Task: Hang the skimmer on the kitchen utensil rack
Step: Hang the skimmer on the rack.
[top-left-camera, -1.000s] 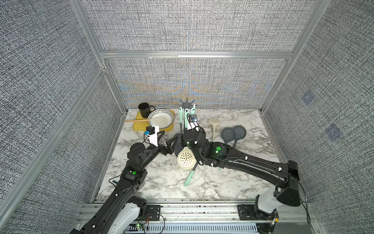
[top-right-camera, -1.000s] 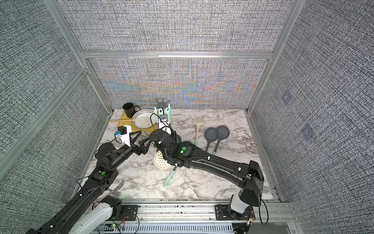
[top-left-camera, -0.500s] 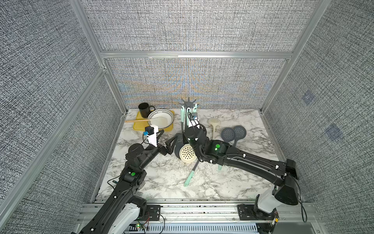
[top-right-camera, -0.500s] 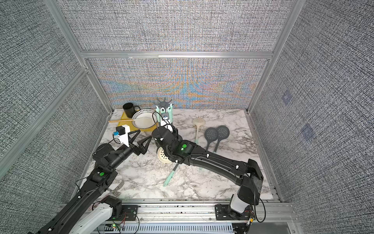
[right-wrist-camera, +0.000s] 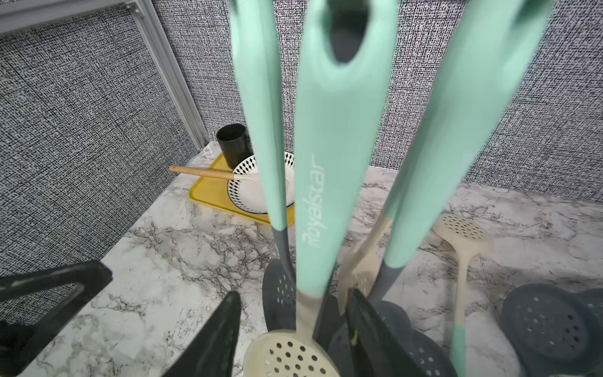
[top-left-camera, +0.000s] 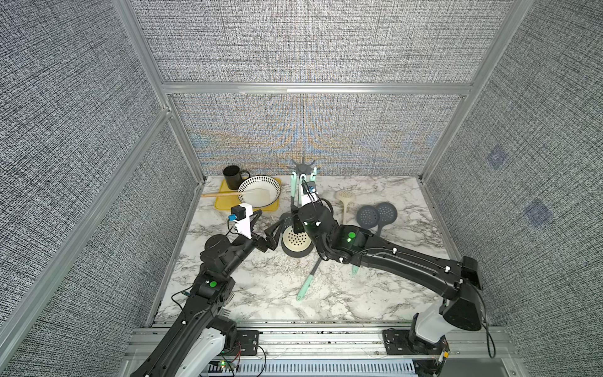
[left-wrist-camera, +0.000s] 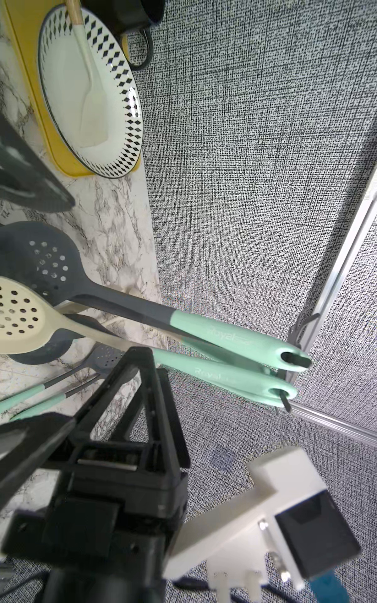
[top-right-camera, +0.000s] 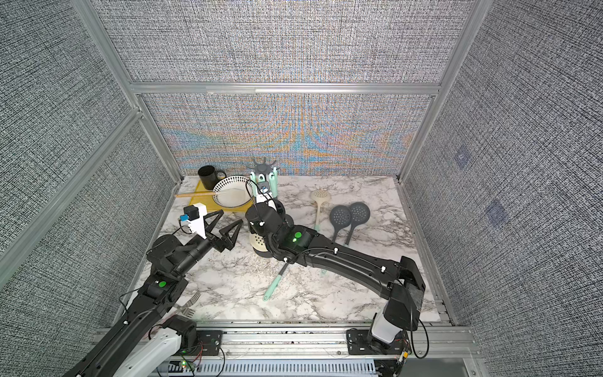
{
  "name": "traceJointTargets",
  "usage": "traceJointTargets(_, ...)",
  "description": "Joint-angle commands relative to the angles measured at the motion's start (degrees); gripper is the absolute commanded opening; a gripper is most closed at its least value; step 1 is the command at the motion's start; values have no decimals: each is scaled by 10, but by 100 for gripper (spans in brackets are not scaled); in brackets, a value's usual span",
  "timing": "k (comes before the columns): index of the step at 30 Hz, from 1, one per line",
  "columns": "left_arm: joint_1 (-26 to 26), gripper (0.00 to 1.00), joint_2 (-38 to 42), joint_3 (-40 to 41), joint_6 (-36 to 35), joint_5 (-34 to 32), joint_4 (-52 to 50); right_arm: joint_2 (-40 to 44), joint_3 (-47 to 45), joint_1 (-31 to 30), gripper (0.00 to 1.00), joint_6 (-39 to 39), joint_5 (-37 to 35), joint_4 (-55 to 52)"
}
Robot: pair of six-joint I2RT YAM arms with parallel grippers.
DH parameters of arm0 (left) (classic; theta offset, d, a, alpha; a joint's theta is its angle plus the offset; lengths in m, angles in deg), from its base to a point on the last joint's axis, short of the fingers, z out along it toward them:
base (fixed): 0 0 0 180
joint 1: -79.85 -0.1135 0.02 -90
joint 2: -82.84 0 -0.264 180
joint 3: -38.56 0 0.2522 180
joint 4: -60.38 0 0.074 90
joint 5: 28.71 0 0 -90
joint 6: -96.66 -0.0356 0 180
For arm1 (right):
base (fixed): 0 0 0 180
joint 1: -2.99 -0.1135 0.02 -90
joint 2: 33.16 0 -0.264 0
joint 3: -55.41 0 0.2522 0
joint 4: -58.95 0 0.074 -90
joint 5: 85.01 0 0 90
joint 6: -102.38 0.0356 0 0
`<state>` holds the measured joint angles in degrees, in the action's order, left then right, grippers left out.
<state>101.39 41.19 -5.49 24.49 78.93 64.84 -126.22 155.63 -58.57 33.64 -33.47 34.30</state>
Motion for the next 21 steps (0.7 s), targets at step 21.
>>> traceJointTargets(21, 262, 99, 29, -55, 4, -269, -249, 350, -339, 47, 99, 83, 40, 28)
